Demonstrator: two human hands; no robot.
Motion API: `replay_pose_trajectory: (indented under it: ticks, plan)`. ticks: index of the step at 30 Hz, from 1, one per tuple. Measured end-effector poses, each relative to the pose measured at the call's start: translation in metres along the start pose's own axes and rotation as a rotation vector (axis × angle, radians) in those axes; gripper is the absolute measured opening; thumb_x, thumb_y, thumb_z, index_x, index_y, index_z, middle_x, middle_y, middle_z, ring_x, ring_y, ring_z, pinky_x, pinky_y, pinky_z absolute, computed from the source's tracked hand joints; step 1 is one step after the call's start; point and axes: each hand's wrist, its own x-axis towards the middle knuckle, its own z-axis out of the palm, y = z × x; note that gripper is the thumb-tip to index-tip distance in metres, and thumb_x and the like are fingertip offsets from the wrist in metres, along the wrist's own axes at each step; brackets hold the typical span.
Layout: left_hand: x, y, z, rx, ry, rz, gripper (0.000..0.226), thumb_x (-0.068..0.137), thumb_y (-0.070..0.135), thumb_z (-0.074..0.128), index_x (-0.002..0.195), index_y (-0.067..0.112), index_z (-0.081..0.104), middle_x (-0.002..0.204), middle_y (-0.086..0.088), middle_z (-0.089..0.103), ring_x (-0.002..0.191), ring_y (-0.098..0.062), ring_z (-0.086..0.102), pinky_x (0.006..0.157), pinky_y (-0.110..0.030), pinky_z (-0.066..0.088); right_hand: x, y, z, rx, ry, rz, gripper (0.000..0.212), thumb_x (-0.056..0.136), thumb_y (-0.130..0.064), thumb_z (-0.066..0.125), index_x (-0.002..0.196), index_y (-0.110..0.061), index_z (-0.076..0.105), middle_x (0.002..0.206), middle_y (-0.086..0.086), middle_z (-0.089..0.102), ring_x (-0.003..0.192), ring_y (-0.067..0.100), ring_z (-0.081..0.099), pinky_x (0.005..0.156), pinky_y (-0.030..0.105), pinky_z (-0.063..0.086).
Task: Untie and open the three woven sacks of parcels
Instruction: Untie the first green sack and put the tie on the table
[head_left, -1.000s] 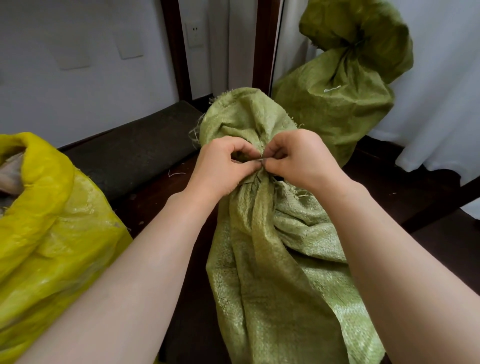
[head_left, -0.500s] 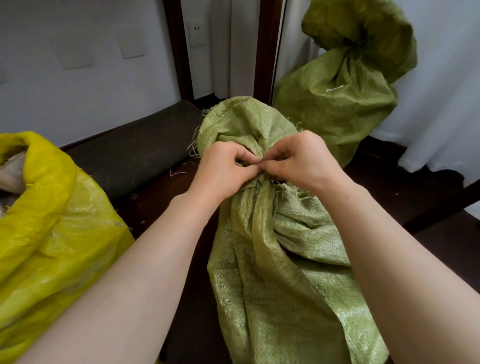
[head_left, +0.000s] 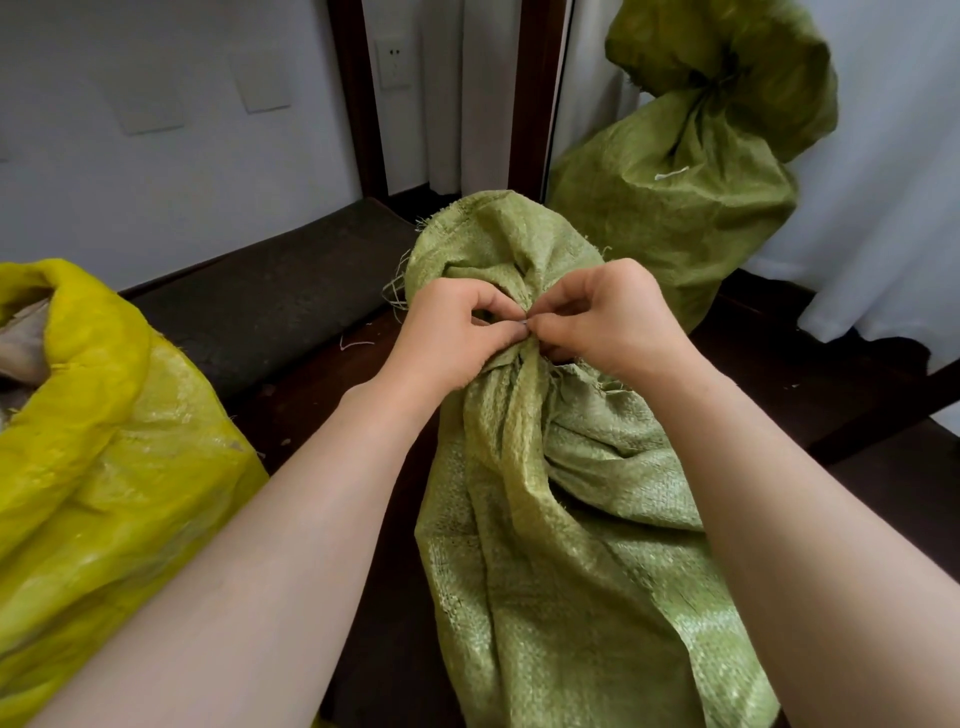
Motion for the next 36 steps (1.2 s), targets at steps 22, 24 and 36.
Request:
replay_pose_trajectory:
  ticks: [22,24,36]
  plan:
    - [0.001,0.003,0.001,0.018,0.044,0.006,0.013,0.081,0.020,0.071,0.093,0.015,0.071,0.081,0.015,0.063,0.080,-0.017,0.065,0.084,-0.033,0.055,0.001,0.006,0.002,0.232,-0.042,0.052,0.009,0.087,-0.004,0.062,0.095,-0.007,0.067,0.075,0.012,0.067,0.057,0.021,0.066,0.060,0.029,0.060]
    - [0.001,0.003,0.003,0.014,0.055,0.011,0.011,0.082,0.019,0.070,0.092,0.014,0.071,0.079,0.013,0.063,0.079,-0.019,0.066,0.083,-0.033,0.055,0.002,0.005,0.005,0.078,-0.010,-0.005,0.008,0.090,-0.009,0.060,0.090,-0.016,0.064,0.078,0.012,0.068,0.060,0.026,0.067,0.061,0.033,0.059]
    - [0.003,0.004,-0.001,-0.099,0.087,-0.003,0.013,0.083,0.017,0.069,0.095,0.011,0.071,0.084,0.008,0.066,0.081,-0.015,0.067,0.080,-0.025,0.055,0.008,0.004,0.009,0.079,0.088,-0.080,0.009,0.088,-0.009,0.062,0.093,-0.014,0.068,0.077,-0.003,0.064,0.070,0.014,0.060,0.074,0.032,0.055]
